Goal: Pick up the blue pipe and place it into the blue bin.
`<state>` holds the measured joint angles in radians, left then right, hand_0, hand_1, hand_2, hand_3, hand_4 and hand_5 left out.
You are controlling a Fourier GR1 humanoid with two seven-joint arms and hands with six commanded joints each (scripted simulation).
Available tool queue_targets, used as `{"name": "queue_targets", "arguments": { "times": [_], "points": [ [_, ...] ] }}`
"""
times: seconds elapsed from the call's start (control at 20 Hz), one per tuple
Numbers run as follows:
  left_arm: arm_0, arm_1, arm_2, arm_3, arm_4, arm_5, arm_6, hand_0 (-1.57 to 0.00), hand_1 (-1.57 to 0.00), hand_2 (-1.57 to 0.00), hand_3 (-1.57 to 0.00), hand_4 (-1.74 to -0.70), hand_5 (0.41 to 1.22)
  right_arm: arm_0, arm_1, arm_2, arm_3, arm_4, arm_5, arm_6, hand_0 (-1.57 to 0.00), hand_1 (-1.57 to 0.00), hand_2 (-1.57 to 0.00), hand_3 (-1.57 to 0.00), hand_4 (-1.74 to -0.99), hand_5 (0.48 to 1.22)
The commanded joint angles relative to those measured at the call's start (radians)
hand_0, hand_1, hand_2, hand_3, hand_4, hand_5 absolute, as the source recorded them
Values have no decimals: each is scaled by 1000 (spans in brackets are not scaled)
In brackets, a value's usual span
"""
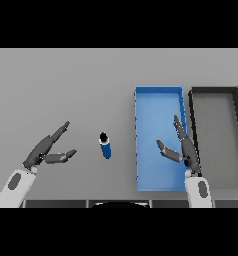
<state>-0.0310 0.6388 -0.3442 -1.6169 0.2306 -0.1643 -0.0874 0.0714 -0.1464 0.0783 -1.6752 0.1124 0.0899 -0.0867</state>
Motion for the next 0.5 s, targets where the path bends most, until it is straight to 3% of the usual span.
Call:
{"name": "queue_targets", "arguments": {
  "times": [0.0,0.25,0.45],
  "points": [
    [0,2,-17,-13,4,-16,26,1,1,1,1,-1052,513,6,1,3,0,4,0,-7,1,1,1,1,-1229,606],
    [9,-27,-103,-48,-43,-57,41,1,1,1,1,-1094,463,23,3,7,-15,13,-7,-29,1,1,1,1,-1256,616],
    [-24,-110,-163,-20,-83,-56,47,1,1,1,1,-1114,447,37,2,2,-21,-4,5,-26,1,1,1,1,-1265,616]
  ]
}}
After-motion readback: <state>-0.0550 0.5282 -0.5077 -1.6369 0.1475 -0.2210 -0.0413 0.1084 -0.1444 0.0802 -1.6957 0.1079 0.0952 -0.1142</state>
